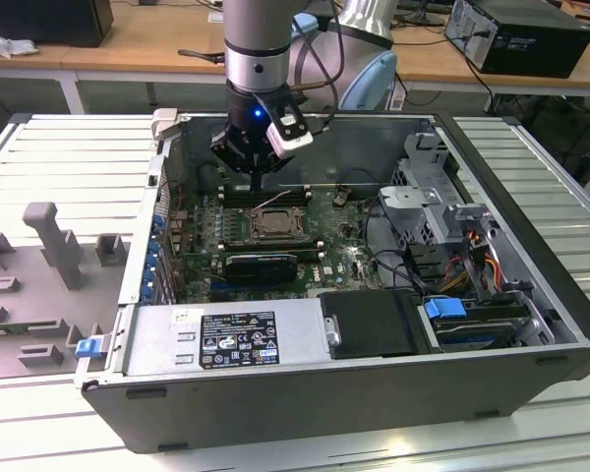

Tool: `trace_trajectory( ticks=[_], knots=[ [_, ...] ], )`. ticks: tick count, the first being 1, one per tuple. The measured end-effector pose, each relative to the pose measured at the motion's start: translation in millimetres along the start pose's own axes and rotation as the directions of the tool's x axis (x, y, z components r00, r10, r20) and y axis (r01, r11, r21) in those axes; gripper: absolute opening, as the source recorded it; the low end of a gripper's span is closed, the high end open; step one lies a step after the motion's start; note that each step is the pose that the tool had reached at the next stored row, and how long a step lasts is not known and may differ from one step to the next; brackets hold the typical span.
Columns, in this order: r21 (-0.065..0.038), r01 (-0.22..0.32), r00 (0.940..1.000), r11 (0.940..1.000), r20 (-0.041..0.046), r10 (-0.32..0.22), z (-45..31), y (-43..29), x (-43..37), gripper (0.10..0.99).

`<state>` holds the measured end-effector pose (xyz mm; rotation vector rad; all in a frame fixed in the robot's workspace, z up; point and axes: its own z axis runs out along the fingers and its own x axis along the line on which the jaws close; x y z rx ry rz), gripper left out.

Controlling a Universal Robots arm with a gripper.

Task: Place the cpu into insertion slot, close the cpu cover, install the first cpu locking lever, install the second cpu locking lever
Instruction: 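Install the first cpu locking lever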

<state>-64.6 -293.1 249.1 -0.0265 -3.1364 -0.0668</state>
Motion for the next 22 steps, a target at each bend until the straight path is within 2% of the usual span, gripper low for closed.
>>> trace_trajectory(
  ticks=[2,3,5,6,14,22],
  knots=[
    [-0.002,0.000,1.0000,1.0000,-0.0002,0.000,0.3,-0.2,-0.4,0.106],
    [-0.010,0.000,1.0000,0.9999,-0.0003,0.000,0.4,-0.2,-0.7,0.106],
    [-0.042,0.000,1.0000,0.9991,-0.0009,0.000,0.7,-0.2,-2.6,0.106],
    [-0.047,0.000,1.0000,0.9989,-0.0009,0.000,1.1,-0.2,-3.6,0.106],
    [-0.046,0.041,0.9992,0.9981,0.0003,-0.041,13.8,2.8,-15.5,0.106],
    [-0.046,0.058,0.9983,0.9973,-0.0004,-0.058,24.8,7.3,-34.8,0.106]
  ],
)
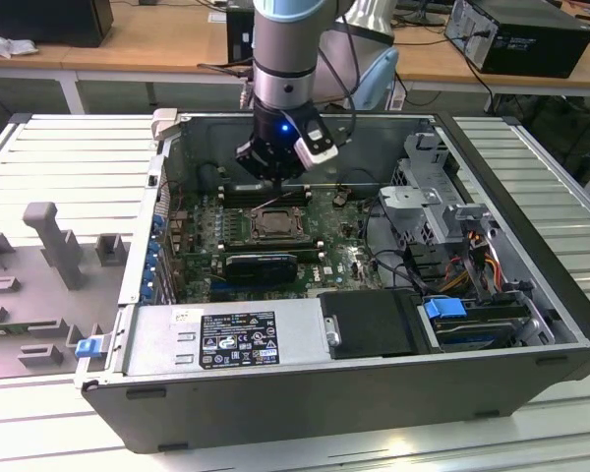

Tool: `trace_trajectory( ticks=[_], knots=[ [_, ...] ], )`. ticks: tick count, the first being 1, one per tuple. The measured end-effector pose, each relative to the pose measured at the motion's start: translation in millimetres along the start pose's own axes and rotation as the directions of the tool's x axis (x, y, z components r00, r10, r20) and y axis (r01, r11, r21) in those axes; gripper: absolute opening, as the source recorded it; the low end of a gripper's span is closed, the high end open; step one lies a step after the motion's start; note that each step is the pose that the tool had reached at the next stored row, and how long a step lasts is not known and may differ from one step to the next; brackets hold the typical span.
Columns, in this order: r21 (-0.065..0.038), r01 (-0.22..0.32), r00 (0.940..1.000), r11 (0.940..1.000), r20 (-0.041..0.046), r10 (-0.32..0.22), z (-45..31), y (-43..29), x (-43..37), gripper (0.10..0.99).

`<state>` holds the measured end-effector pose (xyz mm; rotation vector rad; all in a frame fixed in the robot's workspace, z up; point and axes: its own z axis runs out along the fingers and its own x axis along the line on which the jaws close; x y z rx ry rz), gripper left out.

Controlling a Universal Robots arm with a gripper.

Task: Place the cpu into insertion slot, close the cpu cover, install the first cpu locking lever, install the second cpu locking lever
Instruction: 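Install the first cpu locking lever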

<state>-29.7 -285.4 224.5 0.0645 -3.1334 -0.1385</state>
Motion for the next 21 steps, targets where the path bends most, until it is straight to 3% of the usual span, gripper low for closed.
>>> trace_trajectory(
  ticks=[5,9,12,21],
  knots=[
    [0.001,0.019,0.9998,0.9998,0.0049,-0.019,7.7,0.3,-5.8,0.106],
    [0.001,0.024,0.9996,0.9997,0.0135,-0.024,13.1,-0.2,-9.2,0.106],
    [0.002,0.024,0.9996,0.9997,0.0139,-0.024,19.2,-0.8,-10.0,0.106],
    [0.013,0.024,0.9996,0.9996,0.0131,-0.025,20.3,-0.9,-10.2,0.106]
  ],
)
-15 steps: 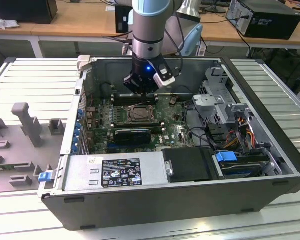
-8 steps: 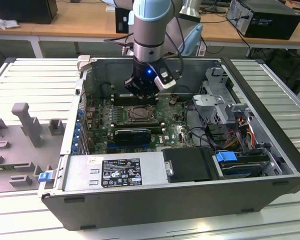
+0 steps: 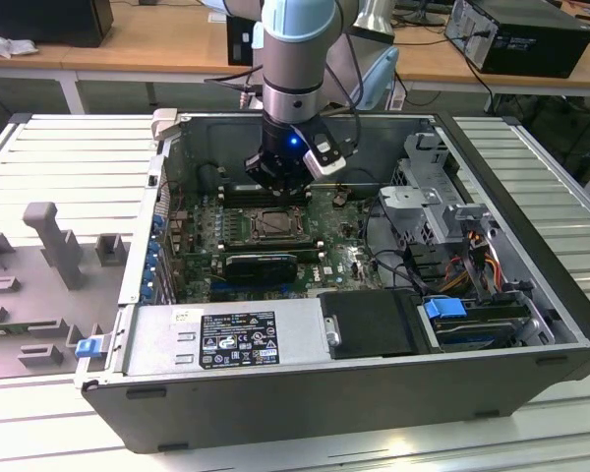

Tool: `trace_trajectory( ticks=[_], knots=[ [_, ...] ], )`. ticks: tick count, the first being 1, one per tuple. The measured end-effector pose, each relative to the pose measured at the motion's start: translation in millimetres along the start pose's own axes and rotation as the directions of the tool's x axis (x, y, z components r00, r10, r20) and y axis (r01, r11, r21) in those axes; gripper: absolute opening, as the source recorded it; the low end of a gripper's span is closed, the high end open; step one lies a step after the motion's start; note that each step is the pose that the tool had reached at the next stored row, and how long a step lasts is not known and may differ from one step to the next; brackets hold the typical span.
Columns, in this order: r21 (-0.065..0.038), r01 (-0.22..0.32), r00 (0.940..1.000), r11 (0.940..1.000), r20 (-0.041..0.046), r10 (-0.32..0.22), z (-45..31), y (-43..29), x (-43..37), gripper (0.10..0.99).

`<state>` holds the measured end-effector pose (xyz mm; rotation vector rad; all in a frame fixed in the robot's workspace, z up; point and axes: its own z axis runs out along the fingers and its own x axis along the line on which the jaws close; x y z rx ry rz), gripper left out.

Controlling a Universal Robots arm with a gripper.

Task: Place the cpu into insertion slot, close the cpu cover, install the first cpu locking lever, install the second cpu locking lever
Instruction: 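Install the first cpu locking lever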

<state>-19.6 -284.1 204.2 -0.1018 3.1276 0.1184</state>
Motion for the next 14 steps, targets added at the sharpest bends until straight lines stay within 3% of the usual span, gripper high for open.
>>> trace_trajectory(
  ticks=[8,10,12,13,14],
  knots=[
    [0.004,0.000,1.0000,1.0000,-0.0005,0.000,3.4,-0.3,0.1,0.106],
    [-0.002,0.000,1.0000,1.0000,0.0008,0.000,2.4,0.0,-0.1,0.106],
    [-0.002,0.000,1.0000,1.0000,0.0003,0.000,-6.7,0.6,-0.1,0.106],
    [-0.002,0.000,1.0000,1.0000,0.0002,0.000,-17.6,1.4,-0.2,0.106],
    [-0.002,0.000,1.0000,1.0000,0.0002,0.000,-20.4,1.6,-0.3,0.106]
  ],
)
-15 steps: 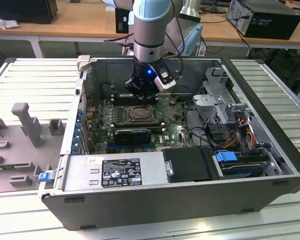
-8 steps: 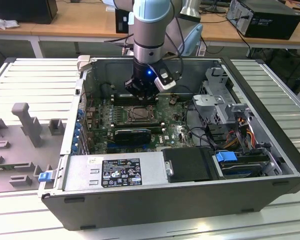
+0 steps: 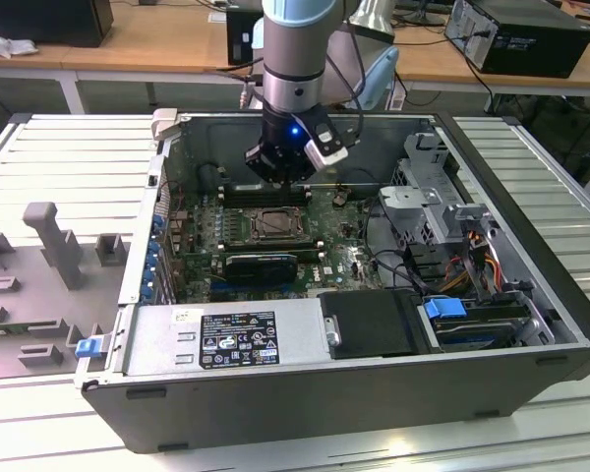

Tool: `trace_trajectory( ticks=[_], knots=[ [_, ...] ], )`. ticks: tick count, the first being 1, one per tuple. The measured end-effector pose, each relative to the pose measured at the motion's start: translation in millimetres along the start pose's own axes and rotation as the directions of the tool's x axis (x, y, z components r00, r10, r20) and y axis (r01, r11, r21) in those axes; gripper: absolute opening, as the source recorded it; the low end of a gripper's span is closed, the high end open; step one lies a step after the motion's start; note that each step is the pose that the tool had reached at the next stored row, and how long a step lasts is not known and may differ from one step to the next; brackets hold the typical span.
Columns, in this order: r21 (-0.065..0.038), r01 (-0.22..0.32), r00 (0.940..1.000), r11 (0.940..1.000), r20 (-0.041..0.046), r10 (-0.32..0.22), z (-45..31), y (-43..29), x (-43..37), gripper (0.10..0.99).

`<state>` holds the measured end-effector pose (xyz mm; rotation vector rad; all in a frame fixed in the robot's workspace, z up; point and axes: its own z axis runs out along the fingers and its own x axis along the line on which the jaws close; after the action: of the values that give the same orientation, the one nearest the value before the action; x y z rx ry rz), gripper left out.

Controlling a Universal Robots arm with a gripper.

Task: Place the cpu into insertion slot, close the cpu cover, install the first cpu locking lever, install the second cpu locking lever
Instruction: 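Install the first cpu locking lever, then install the second cpu locking lever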

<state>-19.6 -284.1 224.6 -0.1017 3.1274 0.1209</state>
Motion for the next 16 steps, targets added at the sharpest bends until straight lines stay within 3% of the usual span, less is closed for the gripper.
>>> trace_trajectory(
  ticks=[16],
  knots=[
    [0.000,0.000,1.0000,1.0000,0.0001,0.000,-0.9,-9.2,0.6,0.106]
  ],
)
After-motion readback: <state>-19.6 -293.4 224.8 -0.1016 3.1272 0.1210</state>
